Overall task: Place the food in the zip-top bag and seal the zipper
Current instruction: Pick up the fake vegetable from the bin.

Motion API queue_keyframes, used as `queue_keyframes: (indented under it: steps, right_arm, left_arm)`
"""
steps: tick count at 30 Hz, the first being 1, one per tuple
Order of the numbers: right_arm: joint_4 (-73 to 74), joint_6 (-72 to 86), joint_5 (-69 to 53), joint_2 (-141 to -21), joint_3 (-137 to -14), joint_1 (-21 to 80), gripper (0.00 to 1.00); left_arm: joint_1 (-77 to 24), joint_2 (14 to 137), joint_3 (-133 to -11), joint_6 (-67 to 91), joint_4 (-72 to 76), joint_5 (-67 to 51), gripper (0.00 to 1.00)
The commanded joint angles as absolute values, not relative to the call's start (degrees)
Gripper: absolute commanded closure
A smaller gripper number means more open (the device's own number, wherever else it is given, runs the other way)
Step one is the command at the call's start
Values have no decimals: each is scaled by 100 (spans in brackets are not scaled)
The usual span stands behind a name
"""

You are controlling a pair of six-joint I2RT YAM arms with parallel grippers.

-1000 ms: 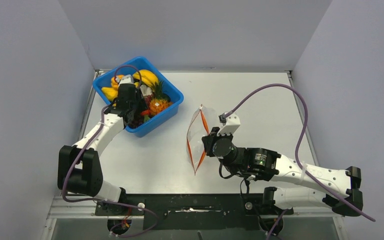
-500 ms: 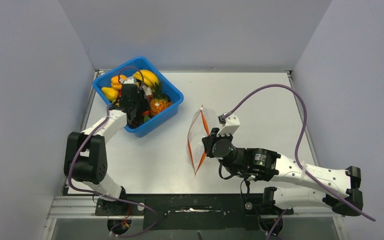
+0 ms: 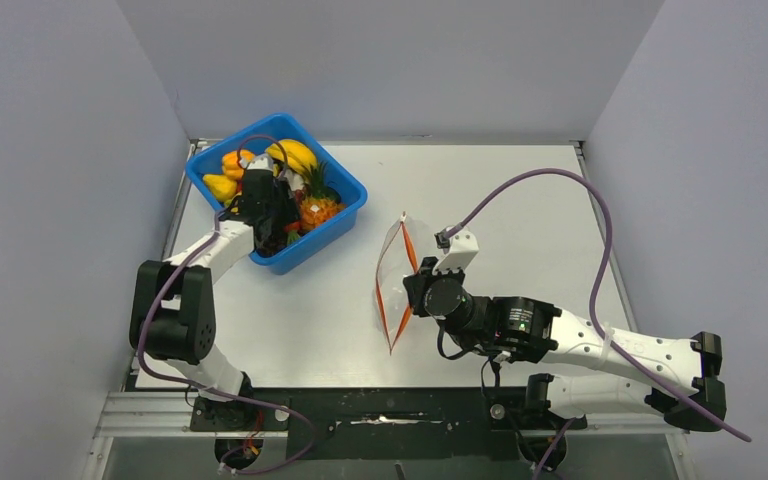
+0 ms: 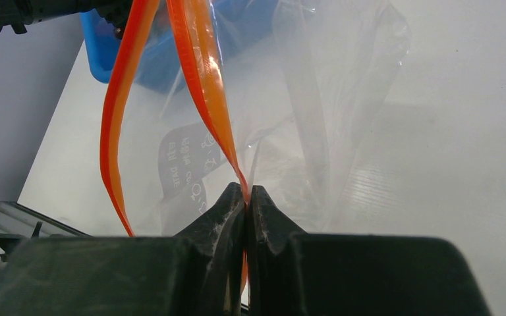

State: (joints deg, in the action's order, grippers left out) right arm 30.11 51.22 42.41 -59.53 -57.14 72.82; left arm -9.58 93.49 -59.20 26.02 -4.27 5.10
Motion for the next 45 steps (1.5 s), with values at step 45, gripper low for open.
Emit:
queue_keyframes:
  steps: [45]
  right_arm:
    - [2445,5309,4125,-6588,-6126,7453,100]
  left_arm:
    - [-1040,4817,-4427,2533,-218,-715,86]
